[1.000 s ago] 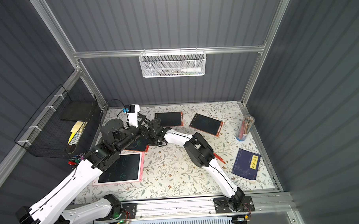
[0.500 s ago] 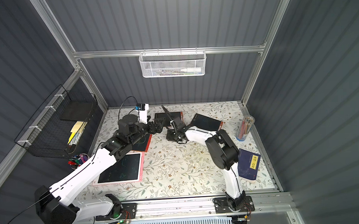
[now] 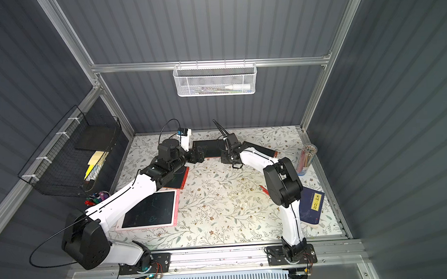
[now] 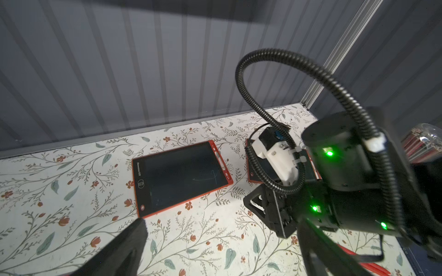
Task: Place the stylus back onto the writing tablet
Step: Move the writing tablet to the center of the board.
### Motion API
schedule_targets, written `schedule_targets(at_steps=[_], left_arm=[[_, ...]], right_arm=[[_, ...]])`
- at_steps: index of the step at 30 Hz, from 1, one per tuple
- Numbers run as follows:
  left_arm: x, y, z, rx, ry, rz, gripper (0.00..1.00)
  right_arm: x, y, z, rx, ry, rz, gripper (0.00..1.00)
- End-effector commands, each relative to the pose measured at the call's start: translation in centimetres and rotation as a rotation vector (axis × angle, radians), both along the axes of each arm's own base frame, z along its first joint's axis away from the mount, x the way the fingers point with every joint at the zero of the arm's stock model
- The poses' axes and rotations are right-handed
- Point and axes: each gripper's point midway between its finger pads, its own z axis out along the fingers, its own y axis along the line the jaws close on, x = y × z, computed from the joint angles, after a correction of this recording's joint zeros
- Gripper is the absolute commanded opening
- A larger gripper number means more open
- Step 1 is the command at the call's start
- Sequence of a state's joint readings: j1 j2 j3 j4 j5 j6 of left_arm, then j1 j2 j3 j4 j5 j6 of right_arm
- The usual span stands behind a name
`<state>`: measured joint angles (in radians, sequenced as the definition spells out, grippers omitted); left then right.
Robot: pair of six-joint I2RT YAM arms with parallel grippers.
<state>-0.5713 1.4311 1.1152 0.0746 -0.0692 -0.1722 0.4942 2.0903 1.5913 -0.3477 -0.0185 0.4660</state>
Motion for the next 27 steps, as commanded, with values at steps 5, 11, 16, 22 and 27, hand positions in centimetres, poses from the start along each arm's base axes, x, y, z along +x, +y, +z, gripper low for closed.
schedule_targets(at_steps=[5,11,16,22,27], left_arm=[[-0.8,0.0,-0.7,0.025,-0.035,-0.046,0.99],[-1.1,0.4,-0.9,0.021,-0.027,-0.035,0.99],[-1.5,0.6,-0.8,0.016,-0.03,-0.035,0.99],[-2.1,1.0,-1.1,0.013,-0.018,-0.029,0.99],[-2.3,1.2,-0.9,0.008,-0.015,-0.027,0.99]], right_arm=[[4.9,-2.0,-1.1,-0.11,-0.039,-0.052,0.24],[7.5,-1.8,-1.8,-0.098,-0.043,-0.049,0.23],[8.3,-1.5,-2.6,-0.112,-0.035,-0.032,0.22],[9.3,-0.9,-3.6,-0.104,-0.03,-0.027,0.22],[9.7,-1.0,-4.6,-0.11,-0.028,-0.037,0.22]])
